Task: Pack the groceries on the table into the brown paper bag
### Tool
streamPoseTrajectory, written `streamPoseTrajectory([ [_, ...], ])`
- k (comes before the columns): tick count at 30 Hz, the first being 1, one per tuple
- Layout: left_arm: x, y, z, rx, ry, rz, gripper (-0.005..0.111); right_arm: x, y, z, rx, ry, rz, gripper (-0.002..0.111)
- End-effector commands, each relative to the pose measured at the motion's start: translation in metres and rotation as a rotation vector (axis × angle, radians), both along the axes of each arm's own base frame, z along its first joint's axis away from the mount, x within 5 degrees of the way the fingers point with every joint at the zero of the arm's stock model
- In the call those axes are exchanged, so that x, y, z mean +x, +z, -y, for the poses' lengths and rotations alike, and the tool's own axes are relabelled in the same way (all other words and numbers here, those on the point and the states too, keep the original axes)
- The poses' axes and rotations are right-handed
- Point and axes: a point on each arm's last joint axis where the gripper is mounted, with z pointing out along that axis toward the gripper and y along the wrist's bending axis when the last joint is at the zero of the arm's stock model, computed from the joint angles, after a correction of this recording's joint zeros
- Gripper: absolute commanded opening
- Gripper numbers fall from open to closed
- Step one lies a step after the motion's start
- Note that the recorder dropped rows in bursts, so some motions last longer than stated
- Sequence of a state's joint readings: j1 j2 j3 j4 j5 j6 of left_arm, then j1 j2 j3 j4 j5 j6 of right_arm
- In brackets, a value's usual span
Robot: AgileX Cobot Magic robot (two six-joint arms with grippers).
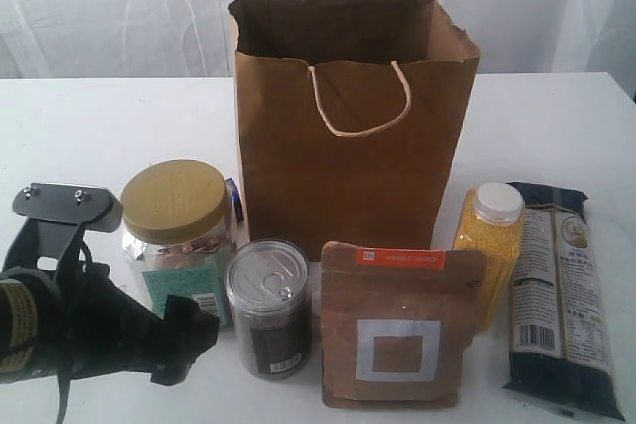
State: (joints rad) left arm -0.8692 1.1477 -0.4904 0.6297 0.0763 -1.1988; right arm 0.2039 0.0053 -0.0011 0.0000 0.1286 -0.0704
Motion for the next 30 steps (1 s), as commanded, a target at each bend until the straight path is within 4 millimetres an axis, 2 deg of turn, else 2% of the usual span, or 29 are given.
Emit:
streamPoseTrajectory([
  [1, 0.001, -0.002, 0.001, 0.01, 0.001, -0.005, 0.105, 0.0, 0.001, 0.0, -0.002, -0.006, 0.015, 0.0],
  [15, 0.01, 0.024, 0.012, -0.031, -0.033, 0.088, 0.105, 0.0, 0.001, 0.0, -0.002, -0.006, 0.015, 0.0],
  [22, 0.006, 0.025, 0.013, -0.06, -0.033, 0.044, 0.105, 0.0, 0.001, 0.0, -0.002, -0.006, 0.015, 0.0],
  [26, -0.005, 0.024, 0.02, -0.1, -0.158, -0.04, 0.105, 0.0, 0.001, 0.0, -0.002, -0.006, 0.015, 0.0],
  [30, -0.011, 0.026, 0.023, -0.094, -0.271, -0.025, 0.105, 0.0, 0.001, 0.0, -0.002, -0.006, 0.015, 0.0],
])
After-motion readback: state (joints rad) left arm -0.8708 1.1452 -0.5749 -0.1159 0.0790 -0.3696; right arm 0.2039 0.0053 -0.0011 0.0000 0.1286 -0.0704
